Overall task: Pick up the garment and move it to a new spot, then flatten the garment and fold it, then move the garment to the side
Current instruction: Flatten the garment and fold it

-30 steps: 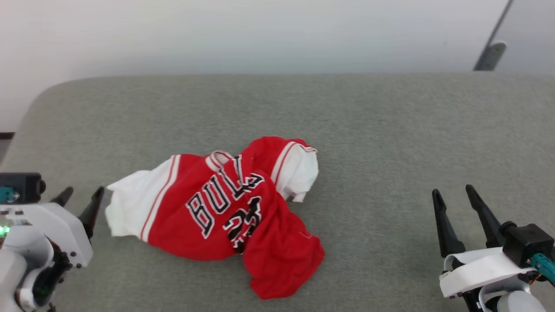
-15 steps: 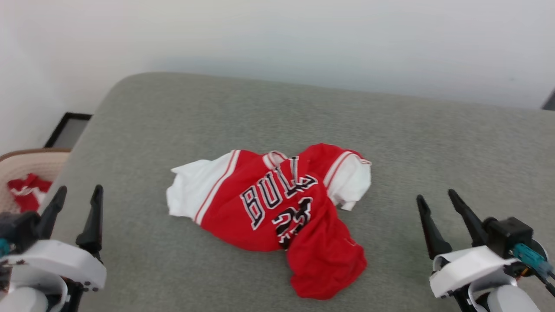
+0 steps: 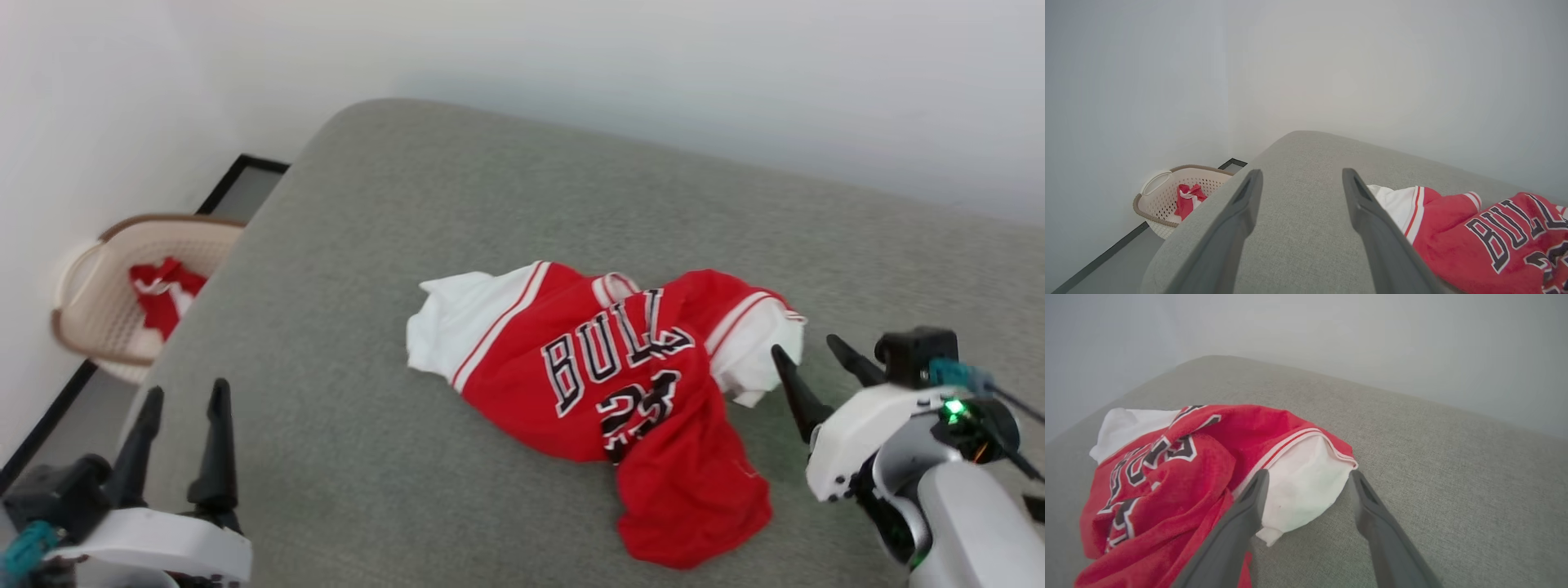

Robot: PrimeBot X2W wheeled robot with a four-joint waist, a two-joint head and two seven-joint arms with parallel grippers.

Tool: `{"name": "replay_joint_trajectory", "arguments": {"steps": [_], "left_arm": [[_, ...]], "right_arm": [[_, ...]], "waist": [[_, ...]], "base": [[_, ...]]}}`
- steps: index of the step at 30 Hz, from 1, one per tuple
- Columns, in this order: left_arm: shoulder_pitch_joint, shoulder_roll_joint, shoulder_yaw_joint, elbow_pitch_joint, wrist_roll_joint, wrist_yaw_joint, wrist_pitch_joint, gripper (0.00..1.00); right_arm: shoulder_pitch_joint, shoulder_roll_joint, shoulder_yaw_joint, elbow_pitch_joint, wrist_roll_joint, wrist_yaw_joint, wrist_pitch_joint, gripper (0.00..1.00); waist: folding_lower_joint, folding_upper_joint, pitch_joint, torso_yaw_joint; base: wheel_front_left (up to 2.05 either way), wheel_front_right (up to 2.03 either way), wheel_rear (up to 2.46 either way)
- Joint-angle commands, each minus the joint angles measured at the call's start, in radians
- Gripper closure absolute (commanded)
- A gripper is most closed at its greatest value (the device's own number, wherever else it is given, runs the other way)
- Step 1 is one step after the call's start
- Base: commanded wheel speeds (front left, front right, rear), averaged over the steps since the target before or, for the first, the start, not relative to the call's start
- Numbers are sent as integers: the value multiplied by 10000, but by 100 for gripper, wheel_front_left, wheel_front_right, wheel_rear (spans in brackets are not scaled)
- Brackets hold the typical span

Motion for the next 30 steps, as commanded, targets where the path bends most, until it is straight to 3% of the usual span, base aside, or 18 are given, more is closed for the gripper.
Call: {"name": "replay_joint_trajectory", "arguments": {"steps": [1, 14, 15, 16, 17, 30], "left_arm": [[93, -207, 81, 54, 106, -150, 0, 0], [-270, -1554, 663, 555, 968, -1117, -1, 0], [-291, -1635, 717, 591, 1038, -1189, -2, 0], [-310, -1716, 766, 632, 1110, -1280, -1, 0], [-334, -1797, 818, 680, 1175, -1346, -1, 0], [-34, -2356, 1780, 1022, 1922, -1944, -1, 0]], "right_arm": [[-259, -72, 14, 188, -132, -15, 314, 0], [-1477, -213, 254, 2138, -768, -15, 2396, 0], [-1559, -188, 276, 2333, -752, -15, 2508, 34], [-1646, -183, 320, 2508, -776, -15, 2600, 84], [-1710, -184, 375, 2645, -778, -15, 2621, 100], [-2339, -785, 664, 2445, -74, -15, 2845, 100]], "waist": [[0, -1, 328, 446], [0, -1, 844, 1097], [0, -1, 865, 1117], [0, -1, 880, 1134], [0, -1, 886, 1149], [0, -1, 482, 662]], "base": [[0, 0, 0], [0, 0, 0], [0, 0, 0], [0, 0, 0], [0, 0, 0], [0, 0, 0]]}}
